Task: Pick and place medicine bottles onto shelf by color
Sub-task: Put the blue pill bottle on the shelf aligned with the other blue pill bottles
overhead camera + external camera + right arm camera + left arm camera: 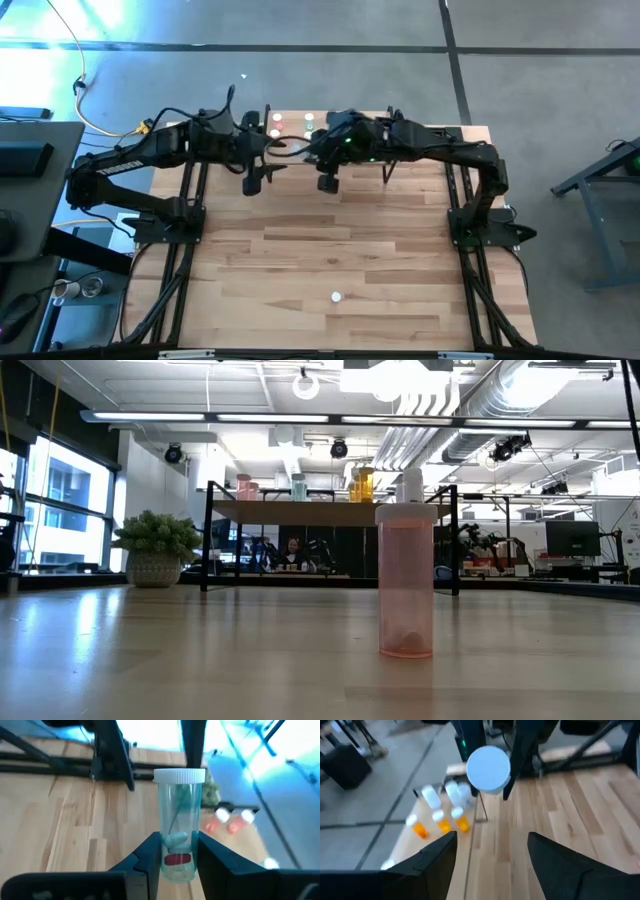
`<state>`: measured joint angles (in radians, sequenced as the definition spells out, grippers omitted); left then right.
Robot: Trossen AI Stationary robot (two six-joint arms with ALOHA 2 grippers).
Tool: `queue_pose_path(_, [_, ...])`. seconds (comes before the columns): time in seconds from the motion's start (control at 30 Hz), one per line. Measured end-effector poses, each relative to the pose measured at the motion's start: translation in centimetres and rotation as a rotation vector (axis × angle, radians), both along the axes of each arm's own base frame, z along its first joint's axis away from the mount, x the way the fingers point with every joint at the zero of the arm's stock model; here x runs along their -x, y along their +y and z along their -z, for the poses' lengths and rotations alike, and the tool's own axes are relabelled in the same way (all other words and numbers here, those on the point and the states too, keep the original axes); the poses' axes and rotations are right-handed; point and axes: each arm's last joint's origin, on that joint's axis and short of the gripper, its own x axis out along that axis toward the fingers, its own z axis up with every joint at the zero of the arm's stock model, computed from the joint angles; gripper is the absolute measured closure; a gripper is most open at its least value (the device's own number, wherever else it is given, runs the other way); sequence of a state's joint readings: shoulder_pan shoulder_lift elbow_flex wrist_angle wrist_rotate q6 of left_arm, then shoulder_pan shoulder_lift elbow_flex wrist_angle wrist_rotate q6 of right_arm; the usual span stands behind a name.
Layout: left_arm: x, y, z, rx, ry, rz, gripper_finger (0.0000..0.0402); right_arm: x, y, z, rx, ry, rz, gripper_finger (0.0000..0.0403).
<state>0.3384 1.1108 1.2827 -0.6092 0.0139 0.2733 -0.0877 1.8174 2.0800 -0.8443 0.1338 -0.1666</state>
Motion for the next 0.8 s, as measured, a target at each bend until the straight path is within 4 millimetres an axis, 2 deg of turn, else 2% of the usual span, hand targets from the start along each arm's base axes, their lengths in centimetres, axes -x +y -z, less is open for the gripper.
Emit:
queue_pose_path(0.2, [-0.5,0.1,-1.3,-0.029,-0.142,0.027,0.0172,2.6,-0.3,-3.4,0.078,-0.126,-0.038,0.0308])
queue_pose_path(0.4, [-0.8,0.0,-3.1,-0.076,-0.321,0.094,0.0172,4.8,-0.7,-6.1,0.074,-0.258,-0.169,0.0308])
queue_pose_path(0.6, [-1.0,-0.3,-4.5,-0.106,-0.466,0.228,0.0172,5.1,-1.1,-7.1,0.001,-0.356,-0.345,0.0308])
queue_pose_path(0.8, [-1.6,-0.4,-4.9,-0.123,-0.533,0.320,0.0172,4.7,-1.1,-7.2,-0.034,-0.394,-0.396,0.0308])
